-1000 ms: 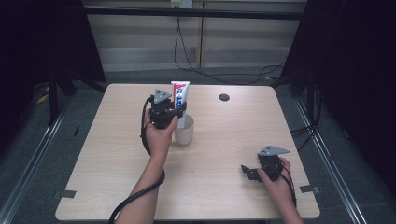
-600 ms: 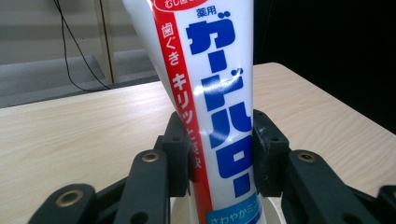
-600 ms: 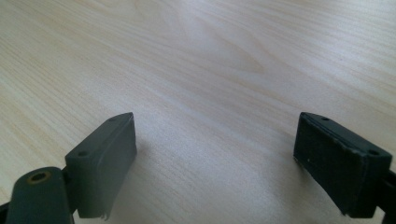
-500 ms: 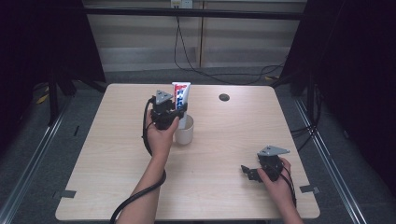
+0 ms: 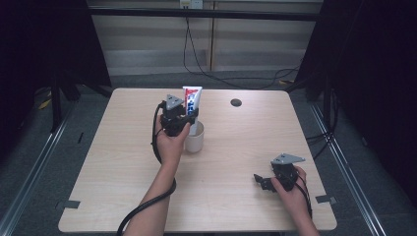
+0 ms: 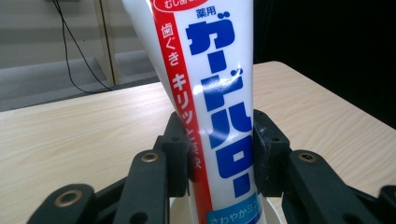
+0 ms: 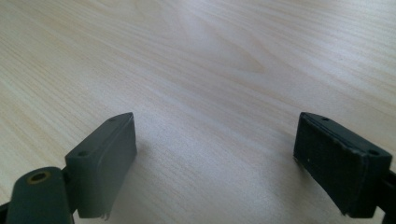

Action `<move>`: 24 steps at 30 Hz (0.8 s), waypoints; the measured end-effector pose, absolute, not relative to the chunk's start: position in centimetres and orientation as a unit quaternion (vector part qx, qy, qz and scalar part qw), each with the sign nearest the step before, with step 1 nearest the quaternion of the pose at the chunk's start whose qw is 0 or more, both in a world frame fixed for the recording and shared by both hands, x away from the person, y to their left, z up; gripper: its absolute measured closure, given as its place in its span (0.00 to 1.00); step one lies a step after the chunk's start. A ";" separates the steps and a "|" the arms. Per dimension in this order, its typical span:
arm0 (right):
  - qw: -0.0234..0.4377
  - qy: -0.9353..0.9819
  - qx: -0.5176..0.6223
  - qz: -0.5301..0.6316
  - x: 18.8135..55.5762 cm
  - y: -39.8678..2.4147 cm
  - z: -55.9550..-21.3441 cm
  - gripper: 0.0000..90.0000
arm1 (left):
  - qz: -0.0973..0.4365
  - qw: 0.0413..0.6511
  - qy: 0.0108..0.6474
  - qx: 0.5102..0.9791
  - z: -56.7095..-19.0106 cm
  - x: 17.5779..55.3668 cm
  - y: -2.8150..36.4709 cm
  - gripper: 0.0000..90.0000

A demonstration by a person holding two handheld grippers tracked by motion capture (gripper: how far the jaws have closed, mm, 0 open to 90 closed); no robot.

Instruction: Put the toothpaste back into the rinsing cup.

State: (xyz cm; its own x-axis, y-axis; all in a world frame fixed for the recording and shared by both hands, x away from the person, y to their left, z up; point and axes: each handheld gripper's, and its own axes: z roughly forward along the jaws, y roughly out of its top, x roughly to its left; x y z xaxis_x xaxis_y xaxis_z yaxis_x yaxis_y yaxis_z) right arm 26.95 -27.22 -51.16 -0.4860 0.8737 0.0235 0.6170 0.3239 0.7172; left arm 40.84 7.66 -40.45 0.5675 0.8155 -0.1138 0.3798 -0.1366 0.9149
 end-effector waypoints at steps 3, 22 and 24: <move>0.188 0.792 0.471 0.341 27.0 -27.2 -51.2 0.14 | 0.212 0.511 0.417 0.722 -40.7 40.9 7.6 0.70; 0.189 0.792 0.469 0.341 27.0 -27.2 -51.2 0.14 | 0.209 0.497 0.425 0.727 -42.5 40.9 7.5 0.70; 0.189 0.792 0.470 0.341 27.0 -27.2 -51.2 0.14 | 0.207 0.497 0.426 0.727 -42.7 40.8 7.5 0.70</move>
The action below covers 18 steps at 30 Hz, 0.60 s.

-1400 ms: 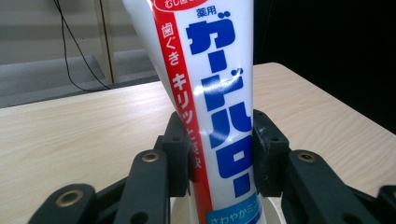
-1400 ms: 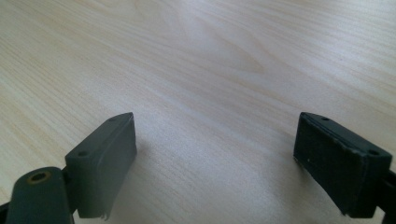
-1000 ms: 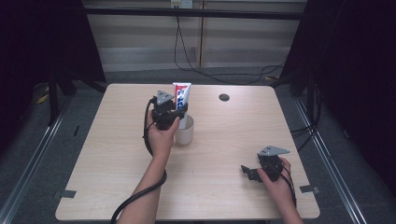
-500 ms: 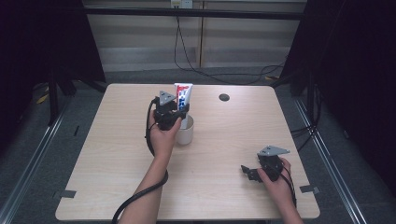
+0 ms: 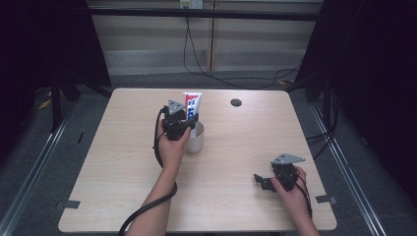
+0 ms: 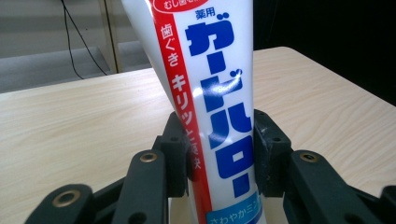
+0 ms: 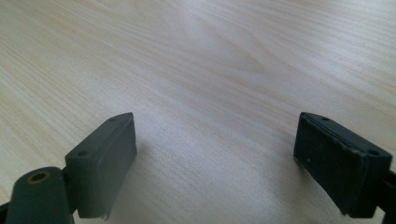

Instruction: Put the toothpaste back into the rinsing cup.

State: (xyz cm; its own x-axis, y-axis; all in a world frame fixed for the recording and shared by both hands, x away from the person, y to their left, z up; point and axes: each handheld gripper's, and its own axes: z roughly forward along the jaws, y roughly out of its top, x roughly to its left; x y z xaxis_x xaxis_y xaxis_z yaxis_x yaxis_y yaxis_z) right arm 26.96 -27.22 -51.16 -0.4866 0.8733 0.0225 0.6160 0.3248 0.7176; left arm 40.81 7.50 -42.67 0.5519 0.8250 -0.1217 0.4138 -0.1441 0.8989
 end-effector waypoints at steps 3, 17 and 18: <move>0.189 0.792 0.469 0.341 27.0 -27.2 -51.2 0.14 | 0.208 0.493 0.424 0.731 -42.9 40.8 7.5 0.69; 0.189 0.792 0.469 0.341 27.0 -27.2 -51.2 0.14 | 0.214 0.489 0.419 0.735 -43.4 40.4 7.2 0.69; 0.189 0.792 0.469 0.341 27.0 -27.2 -51.2 0.14 | 0.214 0.489 0.418 0.735 -43.5 40.3 7.1 0.69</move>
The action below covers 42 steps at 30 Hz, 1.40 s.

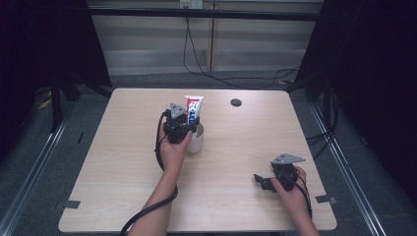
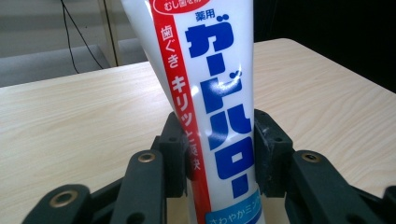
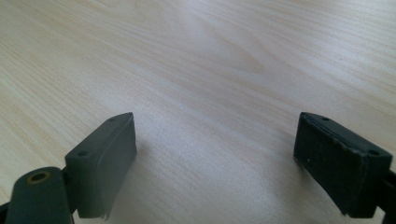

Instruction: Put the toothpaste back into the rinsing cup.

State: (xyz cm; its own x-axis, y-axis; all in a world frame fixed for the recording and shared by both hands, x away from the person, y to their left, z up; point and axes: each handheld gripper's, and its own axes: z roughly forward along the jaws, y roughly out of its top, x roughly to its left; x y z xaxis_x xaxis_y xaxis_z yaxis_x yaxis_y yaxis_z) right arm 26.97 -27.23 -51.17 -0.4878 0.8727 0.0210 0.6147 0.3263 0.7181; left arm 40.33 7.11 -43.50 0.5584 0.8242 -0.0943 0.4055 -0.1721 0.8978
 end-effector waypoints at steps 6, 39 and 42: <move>0.188 0.792 0.471 0.341 27.0 -27.2 -51.2 0.14 | 0.217 0.484 0.415 0.739 -43.6 40.1 7.0 0.68; 0.188 0.792 0.471 0.341 27.0 -27.2 -51.2 0.14 | 0.207 0.473 0.407 0.753 -44.8 39.0 6.8 0.65; 0.188 0.792 0.470 0.341 27.0 -27.2 -51.2 0.14 | 0.205 0.473 0.406 0.755 -44.9 38.9 6.7 0.64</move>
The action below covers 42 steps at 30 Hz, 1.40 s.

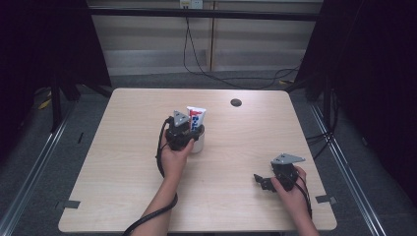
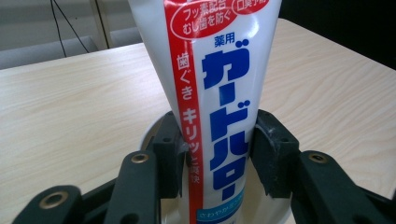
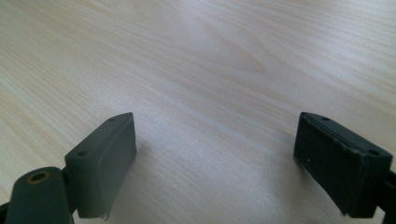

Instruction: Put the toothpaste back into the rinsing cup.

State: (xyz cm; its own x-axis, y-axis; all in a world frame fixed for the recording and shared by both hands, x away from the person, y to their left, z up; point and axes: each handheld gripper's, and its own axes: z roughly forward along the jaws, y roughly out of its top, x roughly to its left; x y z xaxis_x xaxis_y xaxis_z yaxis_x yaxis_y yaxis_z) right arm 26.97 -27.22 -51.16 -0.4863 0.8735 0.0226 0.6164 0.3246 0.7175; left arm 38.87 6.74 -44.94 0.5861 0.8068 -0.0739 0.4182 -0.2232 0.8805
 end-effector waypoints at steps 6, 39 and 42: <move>0.188 0.792 0.471 0.341 27.0 -27.2 -51.2 0.14 | 0.203 0.468 0.409 0.756 -45.1 38.7 6.7 0.64; 0.188 0.792 0.471 0.341 27.0 -27.2 -51.2 0.14 | 0.206 0.475 0.381 0.766 -44.1 38.7 6.9 0.56; 0.188 0.792 0.471 0.341 27.0 -27.2 -51.2 0.14 | 0.202 0.478 0.381 0.765 -43.8 38.8 7.0 0.53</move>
State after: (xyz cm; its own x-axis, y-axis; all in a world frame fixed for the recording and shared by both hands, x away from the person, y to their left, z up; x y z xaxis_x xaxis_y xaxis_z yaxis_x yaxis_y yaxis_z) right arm 26.96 -27.22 -51.17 -0.4861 0.8736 0.0226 0.6166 0.3245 0.7173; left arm 38.76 6.97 -43.83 0.6282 0.7762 -0.0541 0.3898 -0.2537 0.8853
